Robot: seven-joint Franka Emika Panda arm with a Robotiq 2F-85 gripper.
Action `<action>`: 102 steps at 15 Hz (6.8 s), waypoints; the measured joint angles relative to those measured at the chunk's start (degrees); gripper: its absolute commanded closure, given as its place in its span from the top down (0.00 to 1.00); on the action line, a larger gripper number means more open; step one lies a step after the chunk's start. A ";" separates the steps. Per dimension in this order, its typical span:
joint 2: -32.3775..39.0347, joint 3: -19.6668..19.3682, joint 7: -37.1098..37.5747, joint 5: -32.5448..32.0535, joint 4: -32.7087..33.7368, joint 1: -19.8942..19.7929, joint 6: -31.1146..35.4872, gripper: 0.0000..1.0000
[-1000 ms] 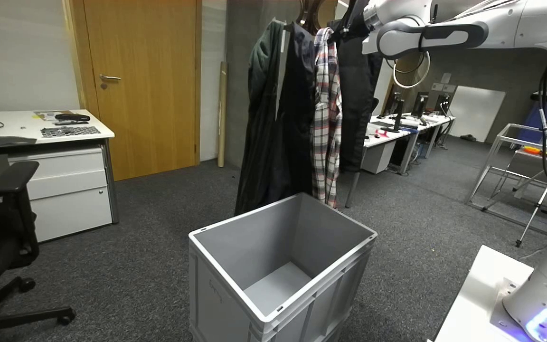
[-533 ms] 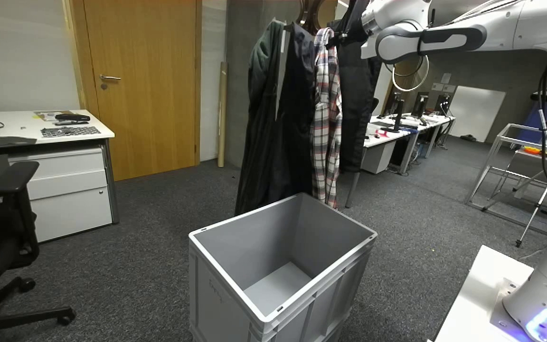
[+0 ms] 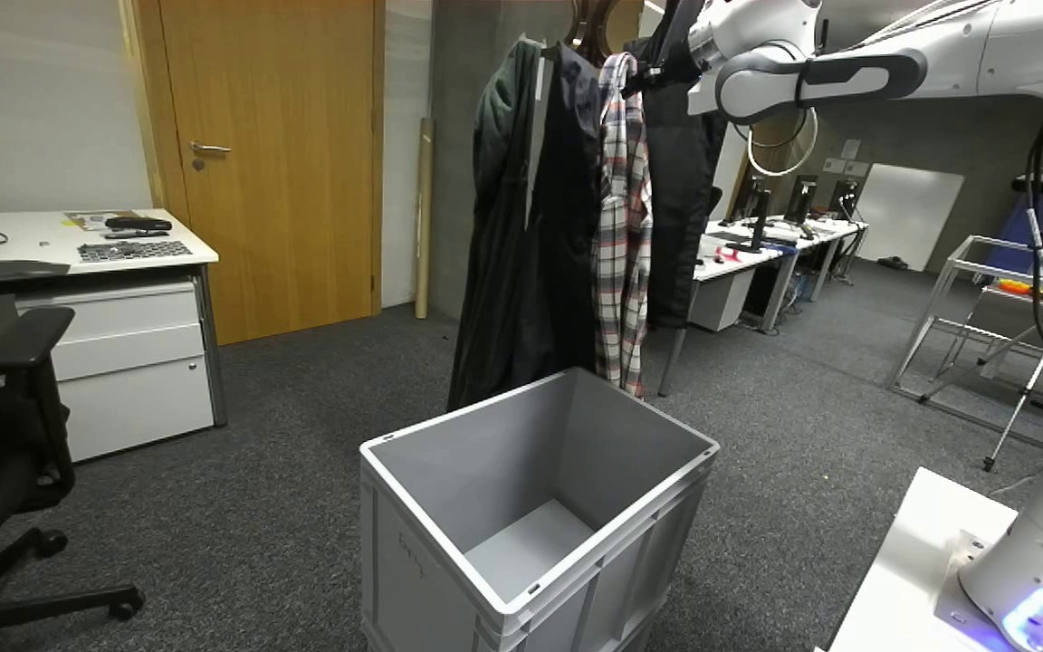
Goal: Put the flannel shirt inside the grey container.
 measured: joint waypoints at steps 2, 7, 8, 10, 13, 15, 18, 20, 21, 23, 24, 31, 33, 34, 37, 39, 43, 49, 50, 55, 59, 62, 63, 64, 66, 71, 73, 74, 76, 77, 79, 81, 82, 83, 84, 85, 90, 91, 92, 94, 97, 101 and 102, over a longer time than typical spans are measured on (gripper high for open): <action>0.05 -0.02 0.00 0.00 -0.04 0.00 0.00 0.37; 0.16 -0.09 -0.01 0.00 -0.05 -0.04 0.01 0.00; 0.16 -0.09 -0.01 0.00 -0.05 -0.05 0.04 0.00; 0.16 -0.11 -0.01 0.00 -0.05 -0.10 0.08 0.00; 0.16 -0.21 -0.08 0.00 -0.06 -0.14 0.20 0.01; 0.15 -0.27 -0.17 -0.03 -0.06 -0.14 0.47 0.01; -0.06 -0.44 -0.20 -0.90 -0.07 -0.13 0.95 0.01; -0.58 -0.45 -0.20 -1.72 -0.09 -0.13 0.97 0.01; -1.02 -0.45 -0.20 -2.16 -0.16 -0.11 0.97 0.01; -1.90 -0.45 -0.20 -3.00 -0.19 -0.05 0.97 0.01; -2.50 -0.45 -0.20 -3.43 -0.25 -0.02 0.98 0.01; -5.44 -0.73 0.13 -6.71 -0.29 -0.01 4.16 0.01; -5.87 -1.11 0.31 -6.99 -0.05 -0.01 5.03 0.01; -5.99 -1.38 0.60 -7.17 0.14 -0.01 5.52 0.01; -6.23 -2.25 2.41 -9.07 0.97 -0.01 7.06 0.01; -6.81 -2.71 4.20 -11.44 1.34 0.04 7.94 0.01; -9.00 -2.89 7.11 -16.15 1.37 0.50 9.54 0.01; -13.00 -2.74 10.08 -24.21 0.44 1.70 10.07 0.01; -13.62 -2.72 10.11 -25.23 -0.24 1.92 10.07 0.01; -16.94 -2.21 9.94 -28.64 -4.77 2.76 9.94 0.01; -20.67 -1.11 8.56 -29.38 -9.82 3.13 9.89 0.01; -23.60 -0.46 7.04 -29.38 -13.54 3.75 9.89 0.01; -24.46 -0.21 6.53 -29.38 -14.63 3.89 9.89 0.01; -25.35 0.00 6.05 -29.38 -15.66 4.04 9.89 0.01; -26.80 0.37 5.81 -29.38 -17.29 4.23 9.80 0.01; -29.87 1.78 6.42 -29.38 -19.23 4.23 5.91 0.01; -30.98 2.75 7.70 -29.42 -19.42 4.19 2.66 0.01; -31.53 3.37 8.63 -29.46 -19.48 4.15 0.68 0.01; -32.66 4.73 10.75 -30.18 -19.60 4.03 -2.77 0.01; -33.16 5.41 11.71 -30.72 -19.69 3.97 -3.95 0.01; -34.15 6.54 12.75 -31.52 -19.92 3.96 -5.09 0.01; -34.91 7.46 12.94 -31.81 -20.31 3.96 -5.14 0.01; -35.27 7.88 12.94 -31.88 -20.51 3.96 -5.14 0.01; -35.58 8.31 12.94 -31.96 -20.73 3.95 -5.14 0.01; -35.86 8.72 12.97 -32.12 -20.94 3.95 -5.14 0.01; -36.09 9.15 13.00 -32.30 -21.14 3.93 -5.14 0.01; -37.15 11.38 13.55 -33.46 -21.76 3.66 -5.14 0.01; -37.47 11.83 14.11 -33.98 -22.00 3.60 -5.14 0.01; -37.83 12.23 14.73 -34.56 -22.28 3.56 -5.14 0.01; -38.80 12.89 15.91 -35.74 -23.05 3.56 -5.02 0.01; -40.32 13.50 16.20 -36.64 -24.45 3.56 -4.91 0.01; -42.02 13.80 16.18 -36.65 -27.25 3.75 -4.90 0.01; -42.23 13.80 16.13 -36.65 -27.99 3.89 -4.64 0.01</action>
